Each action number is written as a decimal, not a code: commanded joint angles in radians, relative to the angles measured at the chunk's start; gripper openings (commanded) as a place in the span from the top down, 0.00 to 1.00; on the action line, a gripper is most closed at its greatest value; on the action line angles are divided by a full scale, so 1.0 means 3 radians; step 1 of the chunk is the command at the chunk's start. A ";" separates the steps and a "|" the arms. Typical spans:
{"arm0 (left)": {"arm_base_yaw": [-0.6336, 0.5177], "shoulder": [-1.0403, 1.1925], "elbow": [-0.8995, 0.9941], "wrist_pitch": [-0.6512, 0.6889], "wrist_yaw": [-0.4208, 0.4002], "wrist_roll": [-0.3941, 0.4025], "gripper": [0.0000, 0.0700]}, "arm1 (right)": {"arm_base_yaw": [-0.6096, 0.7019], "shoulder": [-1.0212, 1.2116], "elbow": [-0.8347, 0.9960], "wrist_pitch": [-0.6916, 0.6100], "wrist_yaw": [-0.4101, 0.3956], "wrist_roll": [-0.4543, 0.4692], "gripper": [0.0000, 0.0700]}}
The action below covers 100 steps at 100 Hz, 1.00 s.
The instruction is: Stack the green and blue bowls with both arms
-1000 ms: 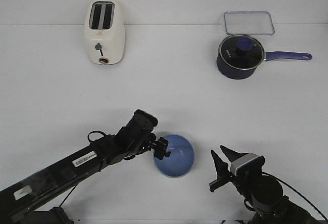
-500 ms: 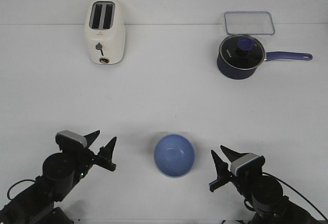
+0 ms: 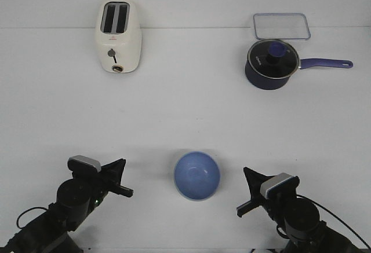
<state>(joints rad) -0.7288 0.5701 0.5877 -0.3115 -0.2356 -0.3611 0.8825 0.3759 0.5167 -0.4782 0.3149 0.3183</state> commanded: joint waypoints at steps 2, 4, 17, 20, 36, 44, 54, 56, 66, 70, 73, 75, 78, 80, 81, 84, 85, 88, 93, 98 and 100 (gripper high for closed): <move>-0.0024 -0.0011 0.0043 0.0089 0.0000 0.0018 0.98 | 0.0031 -0.0006 0.0015 0.0071 0.0001 0.0018 0.99; -0.0024 -0.0011 0.0043 0.0102 0.0000 0.0017 0.98 | 0.0031 -0.0006 0.0015 0.0072 0.0001 0.0018 0.99; -0.0024 -0.0029 0.0043 0.0202 0.0000 0.0017 0.98 | 0.0031 -0.0006 0.0015 0.0071 0.0000 0.0018 0.99; -0.0024 -0.0031 0.0043 0.0231 0.0000 0.0017 0.98 | 0.0031 -0.0006 0.0015 0.0070 0.0001 0.0018 0.99; -0.0024 -0.0058 0.0045 0.0305 0.0000 0.0017 0.98 | 0.0031 -0.0008 0.0015 0.0071 0.0001 0.0018 0.99; -0.0014 -0.0086 0.0042 0.0320 0.0000 0.0023 0.98 | 0.0031 -0.0006 0.0015 0.0071 0.0001 0.0018 0.99; 0.0191 -0.0264 -0.0020 0.0338 -0.0015 0.0501 0.98 | 0.0031 -0.0006 0.0015 0.0070 0.0001 0.0018 0.99; 0.0261 -0.0313 -0.0058 0.0350 0.0003 0.0586 0.98 | 0.0031 -0.0006 0.0015 0.0070 0.0001 0.0018 0.99; 0.0774 -0.0696 -0.0445 0.0584 0.0025 0.0792 0.98 | 0.0031 -0.0008 0.0015 0.0071 0.0001 0.0018 0.99; 0.0973 -0.0844 -0.0609 0.0675 0.0025 0.0847 0.98 | 0.0031 -0.0008 0.0015 0.0071 0.0001 0.0018 0.99; 0.1142 -0.0984 -0.0760 0.0752 0.0025 0.0904 0.98 | 0.0031 -0.0008 0.0015 0.0070 0.0000 0.0018 0.99; 0.1251 -0.1076 -0.0862 0.0795 0.0025 0.0937 0.98 | 0.0031 -0.0008 0.0015 0.0070 0.0001 0.0018 0.99; 0.1401 -0.1211 -0.1006 0.0844 0.0025 0.0998 0.98 | 0.0031 -0.0008 0.0015 0.0071 0.0000 0.0018 0.99; 0.1494 -0.1297 -0.1096 0.0863 0.0025 0.1033 0.98 | 0.0031 -0.0008 0.0015 0.0071 0.0001 0.0018 0.99; 0.1537 -0.1339 -0.1139 0.0871 0.0025 0.1052 0.98 | 0.0031 -0.0008 0.0015 0.0071 0.0000 0.0018 0.99; 0.1657 -0.1457 -0.1259 0.0880 0.0025 0.1101 0.98 | 0.0031 -0.0008 0.0015 0.0071 0.0001 0.0018 0.99; 0.1691 -0.1495 -0.1296 0.0880 0.0025 0.1114 0.98 | 0.0031 -0.0008 0.0015 0.0071 0.0001 0.0018 0.99; 0.1787 -0.1595 -0.1397 0.0880 0.0025 0.1144 0.98 | 0.0031 -0.0008 0.0015 0.0071 0.0001 0.0018 0.99; 0.1907 -0.1719 -0.1539 0.0881 0.0027 0.1160 0.98 | 0.0031 -0.0008 0.0015 0.0070 0.0001 0.0018 0.99; 0.2000 -0.1815 -0.1651 0.0881 0.0028 0.1158 0.98 | 0.0031 -0.0008 0.0015 0.0071 0.0000 0.0018 0.99; 0.2032 -0.1846 -0.1690 0.0882 0.0032 0.1158 0.98 | 0.0031 -0.0008 0.0015 0.0071 0.0000 0.0018 0.99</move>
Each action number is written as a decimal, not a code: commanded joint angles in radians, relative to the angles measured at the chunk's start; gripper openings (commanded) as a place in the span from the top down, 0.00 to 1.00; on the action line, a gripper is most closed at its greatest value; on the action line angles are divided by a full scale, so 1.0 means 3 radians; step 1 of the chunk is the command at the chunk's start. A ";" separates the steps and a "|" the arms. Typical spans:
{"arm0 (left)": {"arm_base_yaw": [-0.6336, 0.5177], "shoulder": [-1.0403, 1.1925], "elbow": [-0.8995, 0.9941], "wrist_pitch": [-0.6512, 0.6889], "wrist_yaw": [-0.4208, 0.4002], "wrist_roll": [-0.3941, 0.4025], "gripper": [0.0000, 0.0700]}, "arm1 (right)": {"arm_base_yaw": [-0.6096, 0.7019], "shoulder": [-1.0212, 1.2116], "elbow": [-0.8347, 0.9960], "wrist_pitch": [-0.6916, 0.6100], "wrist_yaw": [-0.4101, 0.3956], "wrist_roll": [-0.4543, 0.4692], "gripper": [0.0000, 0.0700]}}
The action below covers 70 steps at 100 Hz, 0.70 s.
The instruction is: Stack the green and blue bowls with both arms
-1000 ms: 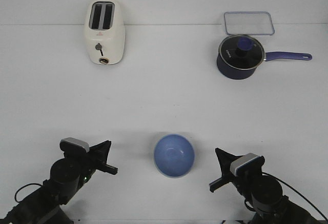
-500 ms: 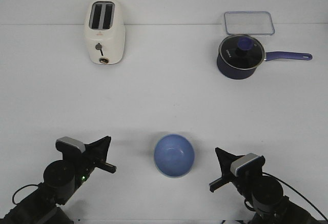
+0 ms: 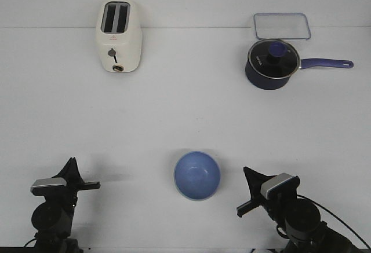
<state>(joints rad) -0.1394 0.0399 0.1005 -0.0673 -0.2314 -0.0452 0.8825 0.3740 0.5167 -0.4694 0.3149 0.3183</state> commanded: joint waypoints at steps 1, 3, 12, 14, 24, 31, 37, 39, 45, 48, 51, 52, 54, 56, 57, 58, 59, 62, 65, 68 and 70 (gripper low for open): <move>0.0083 -0.0093 -0.0084 0.0069 0.0020 0.0107 0.98 | 0.0031 -0.0001 0.0015 0.0042 0.0001 0.0018 0.99; 0.0109 -0.0122 -0.0120 0.0067 0.0033 0.0108 0.98 | 0.0031 -0.0001 0.0015 0.0042 0.0000 0.0018 0.99; 0.0195 -0.0123 -0.0230 0.0085 0.0121 0.0130 0.98 | 0.0031 -0.0001 0.0015 0.0041 0.0001 0.0018 0.99; 0.0206 -0.0120 -0.0231 0.0106 0.0142 0.0145 0.98 | 0.0031 -0.0001 0.0015 0.0039 0.0001 0.0018 0.99; 0.0228 -0.0123 -0.0291 0.0254 0.0206 0.0251 0.98 | 0.0031 -0.0001 0.0015 0.0042 0.0001 0.0018 0.99; 0.0228 -0.0123 -0.0290 0.0256 0.0238 0.0264 0.98 | 0.0031 -0.0001 0.0015 0.0043 0.0001 0.0018 0.99; 0.0226 -0.0123 -0.0290 0.0257 0.0242 0.0263 0.98 | 0.0031 -0.0001 0.0015 0.0042 0.0001 0.0018 0.99; 0.0228 -0.0123 -0.0290 0.0257 0.0242 0.0263 0.98 | 0.0031 -0.0001 0.0015 0.0042 0.0001 0.0018 0.99; 0.0228 -0.0123 -0.0290 0.0257 0.0242 0.0263 0.98 | 0.0031 -0.0001 0.0015 0.0042 0.0000 0.0018 0.99; 0.0226 -0.0123 -0.0290 0.0257 0.0242 0.0263 0.98 | 0.0031 -0.0001 0.0015 0.0042 0.0001 0.0018 0.99; 0.0226 -0.0123 -0.0290 0.0257 0.0242 0.0263 0.98 | 0.0031 -0.0001 0.0015 0.0042 0.0001 0.0018 0.99; 0.0228 -0.0123 -0.0290 0.0257 0.0242 0.0263 0.98 | 0.0031 -0.0001 0.0015 0.0042 0.0001 0.0018 0.99; 0.0228 -0.0123 -0.0290 0.0257 0.0242 0.0263 0.98 | 0.0031 -0.0001 0.0015 0.0042 0.0000 0.0018 0.99; 0.0228 -0.0123 -0.0289 0.0256 0.0242 0.0263 0.98 | 0.0031 -0.0001 0.0015 0.0042 0.0001 0.0018 0.99; 0.0228 -0.0123 -0.0289 0.0256 0.0242 0.0263 0.98 | 0.0031 -0.0001 0.0015 0.0042 0.0001 0.0018 0.99; 0.0226 -0.0123 -0.0289 0.0256 0.0242 0.0263 0.98 | 0.0031 -0.0001 0.0015 0.0042 0.0001 0.0018 0.99; 0.0226 -0.0123 -0.0289 0.0256 0.0242 0.0263 0.98 | 0.0031 -0.0001 0.0015 0.0042 0.0000 0.0018 0.99; 0.0226 -0.0123 -0.0289 0.0256 0.0242 0.0263 0.98 | 0.0031 -0.0001 0.0015 0.0042 0.0001 0.0018 0.99; 0.0226 -0.0123 -0.0289 0.0256 0.0242 0.0263 0.98 | 0.0031 -0.0001 0.0015 0.0042 0.0001 0.0018 0.99; 0.0226 -0.0123 -0.0289 0.0256 0.0242 0.0263 0.98 | 0.0031 -0.0001 0.0015 0.0042 0.0001 0.0018 0.99; 0.0226 -0.0123 -0.0289 0.0256 0.0242 0.0263 0.98 | 0.0031 -0.0001 0.0015 0.0042 0.0001 0.0018 0.99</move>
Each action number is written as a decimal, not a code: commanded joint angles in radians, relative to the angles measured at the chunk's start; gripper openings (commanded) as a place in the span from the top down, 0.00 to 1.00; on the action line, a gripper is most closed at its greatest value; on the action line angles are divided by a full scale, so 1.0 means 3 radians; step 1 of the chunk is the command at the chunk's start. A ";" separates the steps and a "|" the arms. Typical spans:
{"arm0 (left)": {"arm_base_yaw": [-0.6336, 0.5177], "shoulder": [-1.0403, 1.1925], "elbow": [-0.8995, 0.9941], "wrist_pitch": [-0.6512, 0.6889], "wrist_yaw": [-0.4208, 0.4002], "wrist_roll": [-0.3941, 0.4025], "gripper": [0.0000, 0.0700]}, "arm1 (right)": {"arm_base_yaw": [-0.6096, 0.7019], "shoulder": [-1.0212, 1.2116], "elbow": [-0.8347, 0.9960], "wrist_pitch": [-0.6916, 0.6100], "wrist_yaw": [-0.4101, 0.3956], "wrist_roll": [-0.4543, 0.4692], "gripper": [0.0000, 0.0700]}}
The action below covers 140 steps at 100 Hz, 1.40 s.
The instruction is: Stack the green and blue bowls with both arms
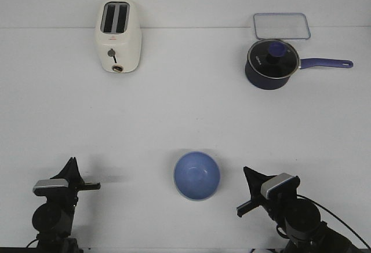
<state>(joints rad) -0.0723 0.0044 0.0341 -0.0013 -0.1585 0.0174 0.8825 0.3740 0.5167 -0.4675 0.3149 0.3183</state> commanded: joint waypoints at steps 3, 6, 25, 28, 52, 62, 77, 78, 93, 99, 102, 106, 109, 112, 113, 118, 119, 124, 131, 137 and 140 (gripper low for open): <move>0.0003 -0.0005 -0.0067 0.0036 -0.0001 0.0055 0.98 | 0.0031 -0.0001 0.0015 0.0036 0.0001 0.0018 0.99; 0.0003 -0.0005 -0.0067 0.0036 -0.0001 0.0055 0.98 | 0.0031 -0.0001 0.0015 0.0036 0.0001 0.0018 0.99; 0.0003 -0.0005 -0.0067 0.0036 -0.0001 0.0055 0.98 | 0.0031 -0.0001 0.0015 0.0036 0.0001 0.0018 0.99; 0.0003 -0.0005 -0.0067 0.0036 -0.0001 0.0055 0.98 | 0.0031 -0.0001 0.0015 0.0036 0.0001 0.0018 0.99; 0.0003 -0.0005 -0.0067 0.0036 -0.0001 0.0055 0.98 | -0.0010 -0.0029 0.0015 0.0039 0.0029 -0.0253 0.99; 0.0004 -0.0005 -0.0067 0.0036 -0.0001 0.0055 0.98 | -0.0336 -0.0041 0.0011 0.0061 -0.0048 -0.0685 0.99; 0.0003 -0.0005 -0.0067 0.0036 -0.0001 0.0055 0.98 | -0.1446 -0.0214 -0.0258 0.0340 -0.0587 -0.1080 0.99; 0.0003 -0.0005 -0.0067 0.0036 -0.0001 0.0055 0.98 | -0.1532 -0.0239 -0.0292 0.0375 -0.0636 -0.1088 0.99; 0.0003 -0.0005 -0.0067 0.0036 -0.0001 0.0055 0.98 | -0.2623 -0.0739 -0.0890 0.0855 -0.1133 -0.1139 0.99; 0.0003 -0.0005 -0.0067 0.0036 -0.0001 0.0055 0.98 | -0.2913 -0.0938 -0.1124 0.1008 -0.1233 -0.1137 0.99; 0.0003 -0.0005 -0.0067 0.0034 -0.0001 0.0055 0.98 | -0.2988 -0.1002 -0.1203 0.1049 -0.1260 -0.1136 0.99; 0.0003 -0.0005 -0.0067 0.0036 -0.0001 0.0055 0.98 | -0.3068 -0.1085 -0.1314 0.1080 -0.1264 -0.1137 0.99; 0.0003 -0.0005 -0.0067 0.0036 -0.0001 0.0055 0.98 | -0.3104 -0.1136 -0.1396 0.1087 -0.1264 -0.1138 0.99; 0.0003 -0.0005 -0.0067 0.0036 -0.0001 0.0055 0.98 | -0.3115 -0.1165 -0.1446 0.1085 -0.1264 -0.1141 0.99; 0.0003 -0.0005 -0.0067 0.0034 -0.0001 0.0055 0.98 | -0.3118 -0.1175 -0.1465 0.1085 -0.1263 -0.1141 0.99; 0.0003 -0.0005 -0.0067 0.0036 -0.0001 0.0055 0.98 | -0.3118 -0.1214 -0.1548 0.1086 -0.1263 -0.1144 0.99; 0.0003 -0.0005 -0.0067 0.0036 -0.0001 0.0055 0.98 | -0.3118 -0.1225 -0.1568 0.1085 -0.1263 -0.1147 0.99; 0.0003 -0.0005 -0.0067 0.0034 -0.0001 0.0055 0.98 | -0.3118 -0.1244 -0.1629 0.1090 -0.1263 -0.1151 0.99; 0.0003 -0.0005 -0.0067 0.0034 -0.0001 0.0055 0.98 | -0.3118 -0.1244 -0.1681 0.1127 -0.1249 -0.1144 0.99; 0.0004 -0.0005 -0.0067 0.0036 -0.0001 0.0055 0.98 | -0.3115 -0.1244 -0.1681 0.1151 -0.1259 -0.1156 0.99; 0.0003 -0.0004 -0.0067 0.0036 -0.0001 0.0055 0.98 | -0.3115 -0.1244 -0.1681 0.1134 -0.1258 -0.1167 0.99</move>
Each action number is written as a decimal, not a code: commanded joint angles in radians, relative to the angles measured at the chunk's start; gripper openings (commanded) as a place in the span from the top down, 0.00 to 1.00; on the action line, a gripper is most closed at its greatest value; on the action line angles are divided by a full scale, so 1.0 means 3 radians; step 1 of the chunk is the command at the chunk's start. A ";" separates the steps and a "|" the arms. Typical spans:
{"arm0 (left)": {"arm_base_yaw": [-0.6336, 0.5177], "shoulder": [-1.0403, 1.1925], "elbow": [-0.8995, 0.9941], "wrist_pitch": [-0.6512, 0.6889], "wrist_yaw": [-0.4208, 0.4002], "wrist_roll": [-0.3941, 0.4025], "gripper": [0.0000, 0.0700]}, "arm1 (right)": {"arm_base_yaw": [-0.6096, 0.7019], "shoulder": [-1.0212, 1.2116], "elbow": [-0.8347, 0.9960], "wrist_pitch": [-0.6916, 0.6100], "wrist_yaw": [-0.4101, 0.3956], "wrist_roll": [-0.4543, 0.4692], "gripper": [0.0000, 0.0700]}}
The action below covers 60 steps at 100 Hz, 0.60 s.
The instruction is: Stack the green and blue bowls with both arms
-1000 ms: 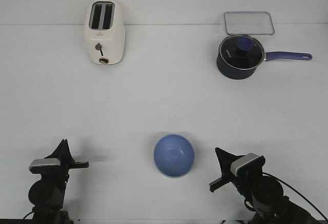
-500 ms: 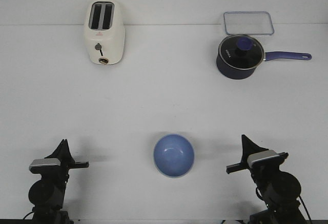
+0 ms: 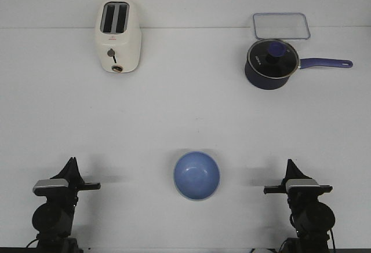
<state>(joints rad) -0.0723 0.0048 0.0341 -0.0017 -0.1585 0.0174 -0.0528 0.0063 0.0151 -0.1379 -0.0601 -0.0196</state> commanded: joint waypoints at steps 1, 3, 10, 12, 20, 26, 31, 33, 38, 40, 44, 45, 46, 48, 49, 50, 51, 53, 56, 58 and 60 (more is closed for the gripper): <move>0.0003 -0.0005 -0.0067 0.0036 0.0000 0.0055 0.98 | 0.0003 -0.0018 -0.0009 0.0034 -0.0008 -0.0041 0.99; 0.0003 -0.0005 -0.0067 0.0036 0.0000 0.0055 0.98 | 0.0003 -0.0018 -0.0009 0.0034 -0.0008 -0.0038 0.99; 0.0003 -0.0005 -0.0067 0.0036 -0.0001 0.0055 0.98 | 0.0003 -0.0018 -0.0009 0.0050 -0.0008 -0.0008 0.99; 0.0003 -0.0005 -0.0067 0.0036 -0.0001 0.0055 0.98 | 0.0003 -0.0018 -0.0009 0.0069 -0.0010 -0.0010 0.99; 0.0003 -0.0005 -0.0067 0.0036 0.0000 0.0055 0.98 | 0.0003 -0.0018 -0.0008 0.0121 0.0001 -0.0013 0.99; 0.0003 -0.0005 -0.0067 0.0036 -0.0001 0.0055 0.98 | 0.0003 -0.0018 -0.0008 0.0127 0.0001 -0.0013 0.99; 0.0003 -0.0005 -0.0067 0.0036 -0.0001 0.0055 0.98 | 0.0003 -0.0018 -0.0008 0.0127 0.0001 -0.0013 0.99; 0.0003 -0.0005 -0.0067 0.0036 0.0000 0.0055 0.98 | 0.0003 -0.0018 -0.0008 0.0127 0.0001 -0.0013 0.99; 0.0003 -0.0005 -0.0067 0.0036 0.0000 0.0055 0.98 | 0.0003 -0.0018 -0.0008 0.0127 0.0000 -0.0013 0.99; 0.0003 -0.0005 -0.0067 0.0036 0.0000 0.0055 0.98 | 0.0003 -0.0018 -0.0008 0.0127 0.0001 -0.0013 0.99; 0.0003 -0.0005 -0.0067 0.0036 0.0000 0.0055 0.98 | 0.0003 -0.0018 -0.0008 0.0127 0.0001 -0.0013 0.99; 0.0003 -0.0005 -0.0067 0.0036 0.0000 0.0055 0.98 | 0.0004 -0.0018 -0.0008 0.0127 0.0001 -0.0013 0.99; 0.0003 -0.0005 -0.0067 0.0036 0.0000 0.0055 0.98 | 0.0003 -0.0018 -0.0008 0.0127 0.0001 -0.0013 0.99; 0.0003 -0.0005 -0.0067 0.0036 0.0000 0.0055 0.98 | 0.0003 -0.0018 -0.0008 0.0127 0.0000 -0.0013 0.99; 0.0003 -0.0005 -0.0067 0.0036 -0.0001 0.0055 0.98 | 0.0003 -0.0018 -0.0008 0.0127 0.0000 -0.0013 0.99; 0.0003 -0.0005 -0.0067 0.0036 0.0000 0.0055 0.98 | 0.0003 -0.0018 -0.0008 0.0127 0.0000 -0.0013 0.99; 0.0003 -0.0005 -0.0067 0.0036 -0.0001 0.0055 0.98 | 0.0003 -0.0018 -0.0008 0.0127 0.0001 -0.0013 0.99; 0.0003 -0.0005 -0.0067 0.0036 0.0000 0.0055 0.98 | 0.0003 -0.0018 -0.0008 0.0127 0.0000 -0.0013 0.99; 0.0003 -0.0005 -0.0067 0.0036 0.0000 0.0055 0.98 | 0.0003 -0.0018 -0.0008 0.0127 0.0001 -0.0013 0.99; 0.0003 -0.0005 -0.0067 0.0036 0.0000 0.0055 0.98 | 0.0004 -0.0018 -0.0008 0.0127 0.0001 -0.0013 0.99; 0.0003 -0.0005 -0.0067 0.0036 0.0000 0.0055 0.98 | 0.0003 -0.0018 -0.0008 0.0127 0.0000 -0.0013 0.99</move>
